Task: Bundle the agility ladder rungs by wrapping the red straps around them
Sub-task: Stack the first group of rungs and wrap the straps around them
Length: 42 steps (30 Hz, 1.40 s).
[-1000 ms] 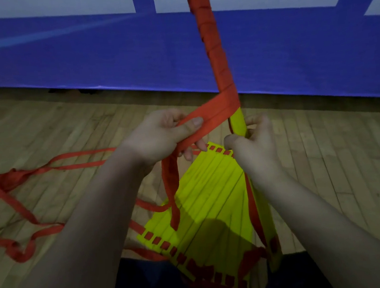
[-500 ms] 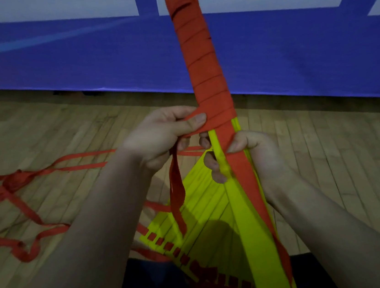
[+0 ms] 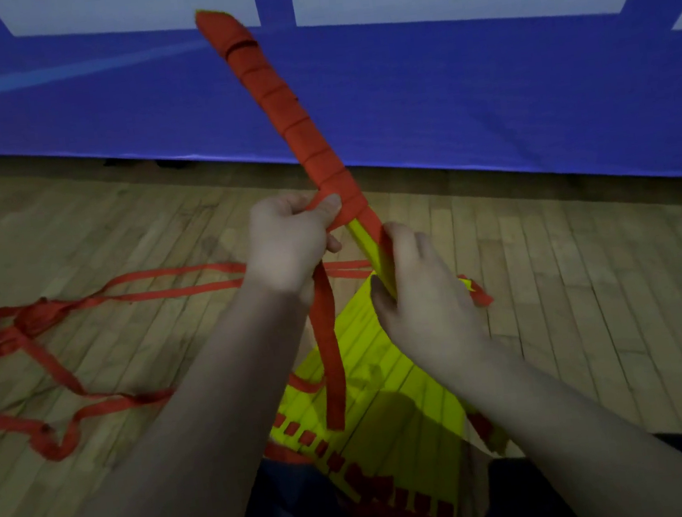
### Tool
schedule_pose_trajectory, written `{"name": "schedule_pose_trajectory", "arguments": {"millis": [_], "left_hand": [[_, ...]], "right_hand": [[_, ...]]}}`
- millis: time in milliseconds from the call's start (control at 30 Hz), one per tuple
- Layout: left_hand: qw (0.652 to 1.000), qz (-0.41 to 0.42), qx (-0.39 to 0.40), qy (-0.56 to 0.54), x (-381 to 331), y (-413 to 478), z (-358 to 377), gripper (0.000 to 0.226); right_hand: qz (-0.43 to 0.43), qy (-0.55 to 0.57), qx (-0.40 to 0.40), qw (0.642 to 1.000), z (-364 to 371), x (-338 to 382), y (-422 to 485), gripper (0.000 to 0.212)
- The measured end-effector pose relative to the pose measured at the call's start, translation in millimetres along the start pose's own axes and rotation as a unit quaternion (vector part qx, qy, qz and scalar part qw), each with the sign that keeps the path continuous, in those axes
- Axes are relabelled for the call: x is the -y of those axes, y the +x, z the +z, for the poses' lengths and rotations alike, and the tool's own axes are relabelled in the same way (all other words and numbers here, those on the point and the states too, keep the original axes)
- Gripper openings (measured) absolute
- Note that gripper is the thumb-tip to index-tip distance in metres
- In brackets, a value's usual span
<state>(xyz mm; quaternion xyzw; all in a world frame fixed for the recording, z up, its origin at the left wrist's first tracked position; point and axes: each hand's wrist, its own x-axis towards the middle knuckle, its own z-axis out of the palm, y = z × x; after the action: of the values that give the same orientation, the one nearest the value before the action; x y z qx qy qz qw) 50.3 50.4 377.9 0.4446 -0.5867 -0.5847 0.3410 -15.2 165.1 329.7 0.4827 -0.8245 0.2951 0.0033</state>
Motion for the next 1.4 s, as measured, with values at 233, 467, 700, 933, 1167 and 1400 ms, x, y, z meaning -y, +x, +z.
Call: {"name": "schedule_pose_trajectory", "arguments": {"millis": [233, 467, 700, 933, 1167, 1400], "left_hand": [[0.981, 0.080, 0.177, 0.016, -8, -9, -2, 0.009], [0.959, 0.073, 0.268, 0.060, -18, -4, -18, 0.008], [0.953, 0.115, 0.254, 0.114, -18, 0, -24, 0.014], [0.956, 0.078, 0.284, 0.002, -17, 0, -16, 0.014], [0.888, 0.017, 0.423, -0.181, -11, -5, -8, 0.027], [0.931, 0.007, 0.325, -0.168, -10, -9, -1, 0.007]], "right_hand": [[0.056, 0.050, -0.046, 0.996, 5, -15, 5, 0.036], [0.098, 0.242, -0.032, 0.965, 0, -13, 11, 0.026], [0.188, 0.560, 0.044, 0.806, -25, -5, 16, 0.009], [0.166, 0.679, 0.148, 0.700, -42, -2, 16, 0.023], [0.138, 0.791, 0.351, 0.482, -39, -3, 8, 0.029], [0.151, 0.680, 0.361, 0.621, -34, -9, 17, 0.037]]}}
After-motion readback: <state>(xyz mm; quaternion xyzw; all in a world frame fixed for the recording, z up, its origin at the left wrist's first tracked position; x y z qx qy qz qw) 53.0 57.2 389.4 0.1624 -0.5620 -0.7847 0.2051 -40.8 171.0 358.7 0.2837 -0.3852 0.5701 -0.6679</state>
